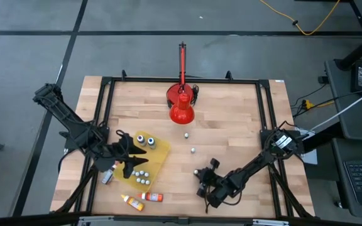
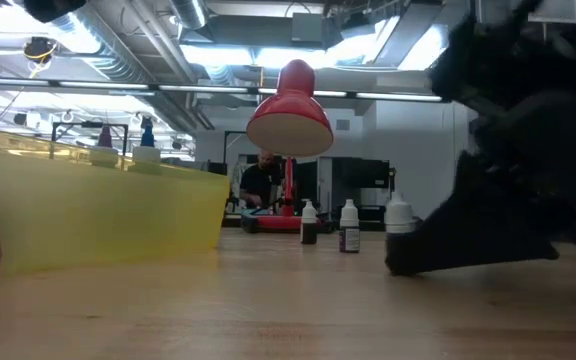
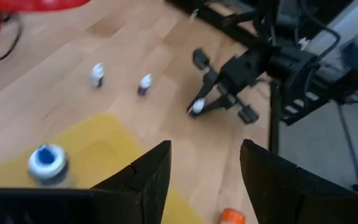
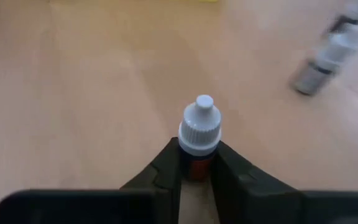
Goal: Pick & Place food coloring
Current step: Put the small red food coloring bottle into the yellow bin
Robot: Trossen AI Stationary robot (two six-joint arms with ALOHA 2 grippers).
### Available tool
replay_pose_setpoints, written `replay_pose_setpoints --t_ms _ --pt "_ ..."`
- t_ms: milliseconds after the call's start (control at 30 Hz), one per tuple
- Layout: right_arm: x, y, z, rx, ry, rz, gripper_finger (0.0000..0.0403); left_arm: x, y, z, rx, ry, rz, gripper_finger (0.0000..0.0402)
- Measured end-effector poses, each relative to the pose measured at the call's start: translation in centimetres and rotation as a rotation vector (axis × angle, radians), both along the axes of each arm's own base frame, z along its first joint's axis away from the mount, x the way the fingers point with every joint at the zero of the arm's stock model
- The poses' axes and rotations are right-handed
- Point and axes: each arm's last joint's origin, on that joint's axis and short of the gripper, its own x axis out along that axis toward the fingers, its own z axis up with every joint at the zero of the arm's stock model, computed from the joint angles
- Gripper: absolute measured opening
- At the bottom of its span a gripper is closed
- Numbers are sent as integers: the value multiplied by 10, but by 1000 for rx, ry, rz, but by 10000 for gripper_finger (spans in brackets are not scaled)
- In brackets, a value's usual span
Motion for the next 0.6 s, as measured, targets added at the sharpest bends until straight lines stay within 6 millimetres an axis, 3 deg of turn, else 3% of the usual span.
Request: replay_pose_setpoints --t_ms 167,367,600 --pt "17 4 34 59 81 58 71 12 4 8 6 -50 -91 182" --pt "40 2 102 100 32 164 63 22 15 13 0 -23 -198 182" --pt "66 -18 181 60 -2 194 66 24 28 51 116 -15 -249 182"
